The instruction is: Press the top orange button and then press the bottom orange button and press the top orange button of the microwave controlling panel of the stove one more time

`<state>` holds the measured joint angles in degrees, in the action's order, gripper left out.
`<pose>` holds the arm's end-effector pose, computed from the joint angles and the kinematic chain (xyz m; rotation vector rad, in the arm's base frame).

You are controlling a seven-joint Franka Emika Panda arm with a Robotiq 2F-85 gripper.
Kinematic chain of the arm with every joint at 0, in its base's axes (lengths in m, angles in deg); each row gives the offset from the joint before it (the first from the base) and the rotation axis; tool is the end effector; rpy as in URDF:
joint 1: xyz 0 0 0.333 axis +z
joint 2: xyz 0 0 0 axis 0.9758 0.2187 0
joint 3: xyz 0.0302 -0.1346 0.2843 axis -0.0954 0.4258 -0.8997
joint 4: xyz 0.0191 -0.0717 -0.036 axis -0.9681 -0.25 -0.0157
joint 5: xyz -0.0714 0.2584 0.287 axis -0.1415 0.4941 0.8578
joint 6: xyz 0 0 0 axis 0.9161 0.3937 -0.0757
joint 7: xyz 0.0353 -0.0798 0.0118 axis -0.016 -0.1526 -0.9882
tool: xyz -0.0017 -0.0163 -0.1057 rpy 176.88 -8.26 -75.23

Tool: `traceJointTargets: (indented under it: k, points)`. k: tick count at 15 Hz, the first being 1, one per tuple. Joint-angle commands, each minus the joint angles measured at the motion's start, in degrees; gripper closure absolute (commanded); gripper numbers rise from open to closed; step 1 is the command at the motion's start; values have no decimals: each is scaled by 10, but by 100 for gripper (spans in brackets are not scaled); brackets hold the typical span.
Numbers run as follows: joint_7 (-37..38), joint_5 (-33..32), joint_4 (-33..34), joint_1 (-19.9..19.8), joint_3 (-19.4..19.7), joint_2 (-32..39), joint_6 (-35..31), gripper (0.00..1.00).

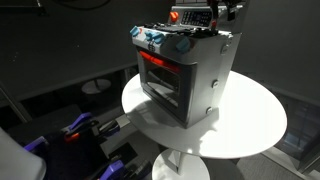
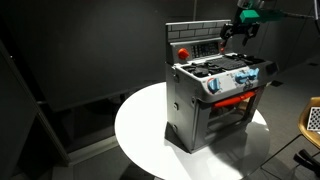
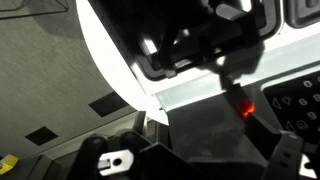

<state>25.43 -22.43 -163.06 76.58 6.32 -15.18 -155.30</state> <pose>0.6301 -0.0574 0.4485 2.8734 -0.8314 0.4618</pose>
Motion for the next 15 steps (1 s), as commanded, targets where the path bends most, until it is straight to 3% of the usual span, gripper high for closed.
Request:
traceJointTargets:
  k: [1, 15]
  points:
    - [-26, 14, 1, 0, 4, -19, 27, 0]
    - [-147, 58, -78, -17, -1, -187, 259, 0]
